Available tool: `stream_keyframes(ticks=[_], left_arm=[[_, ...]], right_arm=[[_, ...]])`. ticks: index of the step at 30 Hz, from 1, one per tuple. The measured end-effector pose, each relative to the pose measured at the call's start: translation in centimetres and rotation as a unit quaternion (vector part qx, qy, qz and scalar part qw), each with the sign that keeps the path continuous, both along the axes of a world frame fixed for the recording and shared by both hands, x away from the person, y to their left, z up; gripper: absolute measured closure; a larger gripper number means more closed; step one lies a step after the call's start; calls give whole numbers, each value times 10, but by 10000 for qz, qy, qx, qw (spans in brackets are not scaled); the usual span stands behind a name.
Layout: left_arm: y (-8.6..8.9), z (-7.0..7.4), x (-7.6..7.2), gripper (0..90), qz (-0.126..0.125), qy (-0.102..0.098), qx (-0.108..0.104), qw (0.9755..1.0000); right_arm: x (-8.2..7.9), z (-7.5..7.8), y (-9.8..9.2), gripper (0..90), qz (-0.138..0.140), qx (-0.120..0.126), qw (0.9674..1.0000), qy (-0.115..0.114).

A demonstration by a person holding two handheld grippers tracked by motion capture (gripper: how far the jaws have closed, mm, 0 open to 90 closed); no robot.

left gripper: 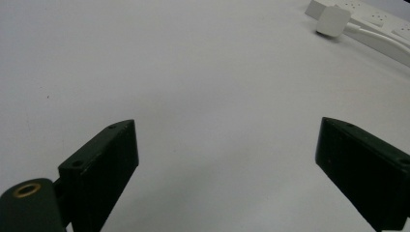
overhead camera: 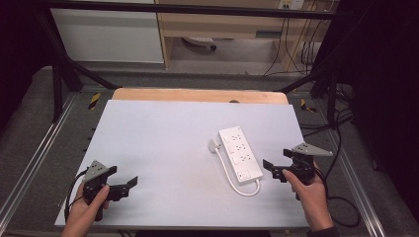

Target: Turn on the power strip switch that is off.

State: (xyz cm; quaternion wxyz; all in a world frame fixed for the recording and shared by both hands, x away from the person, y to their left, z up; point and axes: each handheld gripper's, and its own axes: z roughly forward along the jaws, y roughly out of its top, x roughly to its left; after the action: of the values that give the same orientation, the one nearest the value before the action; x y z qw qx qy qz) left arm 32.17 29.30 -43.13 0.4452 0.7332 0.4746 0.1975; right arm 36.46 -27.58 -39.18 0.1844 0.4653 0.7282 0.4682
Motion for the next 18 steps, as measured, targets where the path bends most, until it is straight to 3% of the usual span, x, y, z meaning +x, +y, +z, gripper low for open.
stream_keyframes(ticks=[18], left_arm=[[0, -1, 0, 81, -4, 36, 36, 10000]], right_arm=[[15, 11, 11, 53, 42, 52, 9999, -146]])
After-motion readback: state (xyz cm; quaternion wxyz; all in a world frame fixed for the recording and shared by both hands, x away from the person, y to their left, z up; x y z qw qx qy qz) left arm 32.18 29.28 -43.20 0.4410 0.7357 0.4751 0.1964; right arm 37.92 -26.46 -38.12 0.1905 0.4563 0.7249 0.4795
